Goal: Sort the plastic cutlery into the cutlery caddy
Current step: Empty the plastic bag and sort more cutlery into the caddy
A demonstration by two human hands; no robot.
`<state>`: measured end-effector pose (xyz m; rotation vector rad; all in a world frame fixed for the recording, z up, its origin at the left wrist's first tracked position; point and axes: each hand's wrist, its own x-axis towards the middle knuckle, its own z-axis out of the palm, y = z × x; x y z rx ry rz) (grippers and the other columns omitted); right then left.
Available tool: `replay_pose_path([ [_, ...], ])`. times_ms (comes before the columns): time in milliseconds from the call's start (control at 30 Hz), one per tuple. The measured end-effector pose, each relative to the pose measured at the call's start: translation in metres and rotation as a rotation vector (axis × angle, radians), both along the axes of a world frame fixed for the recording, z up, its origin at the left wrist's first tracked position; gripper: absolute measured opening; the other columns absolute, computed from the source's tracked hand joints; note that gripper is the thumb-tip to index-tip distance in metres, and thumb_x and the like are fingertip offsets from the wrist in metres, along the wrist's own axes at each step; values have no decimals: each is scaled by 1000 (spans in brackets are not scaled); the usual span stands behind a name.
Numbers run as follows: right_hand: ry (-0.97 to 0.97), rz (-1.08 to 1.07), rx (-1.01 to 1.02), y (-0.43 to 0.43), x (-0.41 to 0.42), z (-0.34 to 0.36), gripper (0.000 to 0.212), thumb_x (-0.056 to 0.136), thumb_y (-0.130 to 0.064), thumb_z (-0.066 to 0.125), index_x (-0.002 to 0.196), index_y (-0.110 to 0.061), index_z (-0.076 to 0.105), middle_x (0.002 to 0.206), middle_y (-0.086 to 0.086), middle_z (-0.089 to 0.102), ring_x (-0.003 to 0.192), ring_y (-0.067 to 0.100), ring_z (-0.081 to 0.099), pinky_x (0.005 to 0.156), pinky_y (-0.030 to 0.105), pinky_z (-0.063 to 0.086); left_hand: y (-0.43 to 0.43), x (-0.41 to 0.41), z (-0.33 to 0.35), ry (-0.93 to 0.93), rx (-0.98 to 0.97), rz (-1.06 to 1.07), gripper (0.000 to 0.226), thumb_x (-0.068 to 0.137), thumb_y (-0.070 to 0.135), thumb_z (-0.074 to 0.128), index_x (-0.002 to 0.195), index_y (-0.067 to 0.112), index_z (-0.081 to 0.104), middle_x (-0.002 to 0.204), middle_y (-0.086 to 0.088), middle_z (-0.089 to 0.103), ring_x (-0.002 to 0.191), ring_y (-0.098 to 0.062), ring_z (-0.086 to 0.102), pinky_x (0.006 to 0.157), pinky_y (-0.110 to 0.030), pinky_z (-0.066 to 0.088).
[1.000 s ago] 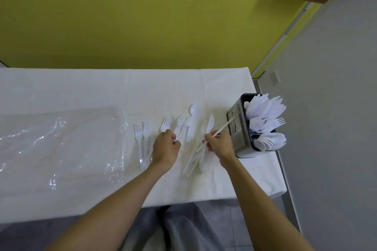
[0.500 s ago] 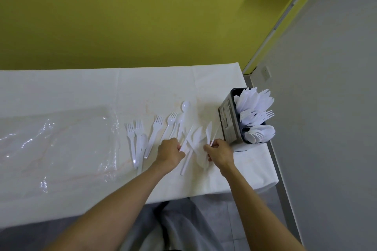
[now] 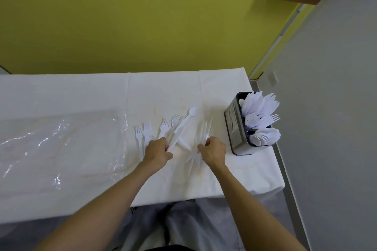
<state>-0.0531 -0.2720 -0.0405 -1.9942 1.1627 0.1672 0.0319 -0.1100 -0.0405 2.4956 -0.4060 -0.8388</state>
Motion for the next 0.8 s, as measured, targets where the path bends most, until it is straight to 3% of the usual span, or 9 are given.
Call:
replay_pose_path([
  [100, 49, 1, -17, 3, 5, -2, 20, 84, -18, 69, 74, -1, 63, 72, 11, 66, 63, 23, 62, 61, 26, 49, 8, 2, 2, -21, -2, 7, 16, 80, 12, 66, 84, 12, 51, 84, -7, 59, 76, -23, 55, 62, -27, 39],
  [233, 70, 16, 29, 11, 13, -5, 34, 76, -28, 80, 86, 0, 64, 80, 14, 69, 68, 26, 66, 53, 23, 45, 20, 4, 4, -36, 24, 9, 13, 81, 14, 65, 89, 12, 55, 90, -9, 64, 80, -25, 59, 63, -27, 42],
  [367, 85, -45, 100, 11, 19, -2, 24, 76, -18, 76, 80, -2, 59, 60, 9, 63, 53, 21, 62, 64, 28, 56, 30, 9, 8, -68, 50, 9, 9, 79, 13, 64, 87, 10, 60, 88, -9, 67, 79, -27, 61, 63, -28, 43],
  [433, 81, -77, 119, 10, 21, 0, 20, 78, -15, 73, 74, -4, 56, 53, 5, 59, 50, 20, 61, 65, 27, 58, 35, 11, 11, -88, 55, 17, 12, 80, 14, 62, 91, 11, 63, 87, -7, 67, 75, -23, 57, 56, -24, 39],
  [533, 58, -81, 146, 13, 22, 2, 33, 81, -21, 76, 69, -9, 48, 60, 7, 59, 35, 7, 55, 38, 9, 41, 44, 13, 12, -107, 60, 29, 12, 79, 15, 61, 91, 12, 64, 83, -5, 66, 73, -21, 57, 50, -20, 34],
  [600, 76, -67, 133, 16, 24, 2, 37, 82, -22, 77, 68, -10, 45, 69, 9, 62, 25, 1, 48, 29, 9, 31, 50, 14, 13, -115, 51, 40, 10, 79, 14, 61, 89, 12, 64, 76, -4, 65, 70, -22, 58, 50, -22, 35],
  [733, 108, -86, 114, 20, 28, 4, 31, 82, -15, 73, 67, -10, 46, 64, 6, 61, 39, 10, 54, 43, 20, 48, 58, 16, 18, -132, 31, 58, 8, 82, 13, 60, 89, 11, 64, 73, -4, 64, 68, -22, 58, 55, -25, 37],
  [800, 84, -118, 123, 20, 28, 7, 27, 82, -14, 70, 66, -8, 48, 58, 3, 56, 41, 9, 53, 43, 18, 45, 61, 18, 19, -143, 23, 62, 7, 82, 14, 60, 88, 11, 64, 71, -1, 62, 68, -22, 58, 52, -24, 34],
])
